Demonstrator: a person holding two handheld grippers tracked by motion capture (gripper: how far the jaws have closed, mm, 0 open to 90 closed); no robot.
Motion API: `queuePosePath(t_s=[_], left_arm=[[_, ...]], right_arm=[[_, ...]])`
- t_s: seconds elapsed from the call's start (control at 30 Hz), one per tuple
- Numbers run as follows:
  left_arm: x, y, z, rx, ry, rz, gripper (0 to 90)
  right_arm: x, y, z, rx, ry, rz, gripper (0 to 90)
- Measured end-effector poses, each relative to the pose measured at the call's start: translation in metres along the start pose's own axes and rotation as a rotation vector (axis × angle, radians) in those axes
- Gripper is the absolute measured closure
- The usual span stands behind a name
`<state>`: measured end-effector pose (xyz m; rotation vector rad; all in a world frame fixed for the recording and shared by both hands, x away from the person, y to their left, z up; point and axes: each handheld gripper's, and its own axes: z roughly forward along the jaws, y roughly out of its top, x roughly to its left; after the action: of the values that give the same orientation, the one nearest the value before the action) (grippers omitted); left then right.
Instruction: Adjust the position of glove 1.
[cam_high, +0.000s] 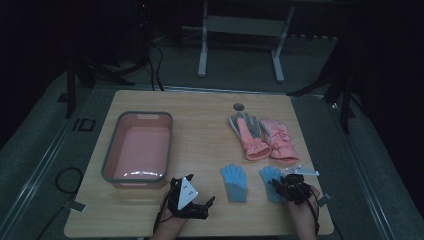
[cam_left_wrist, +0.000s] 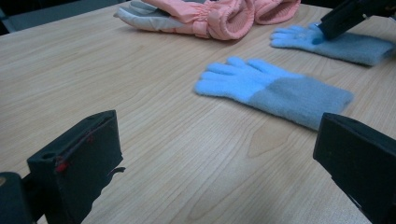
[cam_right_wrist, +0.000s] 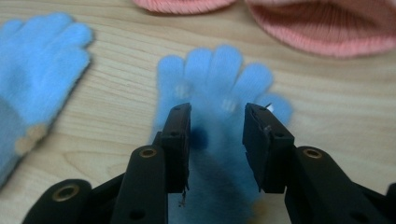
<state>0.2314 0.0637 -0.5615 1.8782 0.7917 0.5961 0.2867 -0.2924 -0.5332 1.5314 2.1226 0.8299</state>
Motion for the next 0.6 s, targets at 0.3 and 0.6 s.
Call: queuePosePath(t_s=[0.3,0.6], left_arm=[[0.000,0.000,0.000,-0.005,0.000,-0.004,1.1],[0.000,0.000,-0.001,-0.009,0.005,-0.006,1.1]], right_arm=[[-0.015,0.008,-0.005,0.000,0.122,-0.193,61.9],[-0.009,-0.005,0.007,0.018,0.143,-0.223,62.3]])
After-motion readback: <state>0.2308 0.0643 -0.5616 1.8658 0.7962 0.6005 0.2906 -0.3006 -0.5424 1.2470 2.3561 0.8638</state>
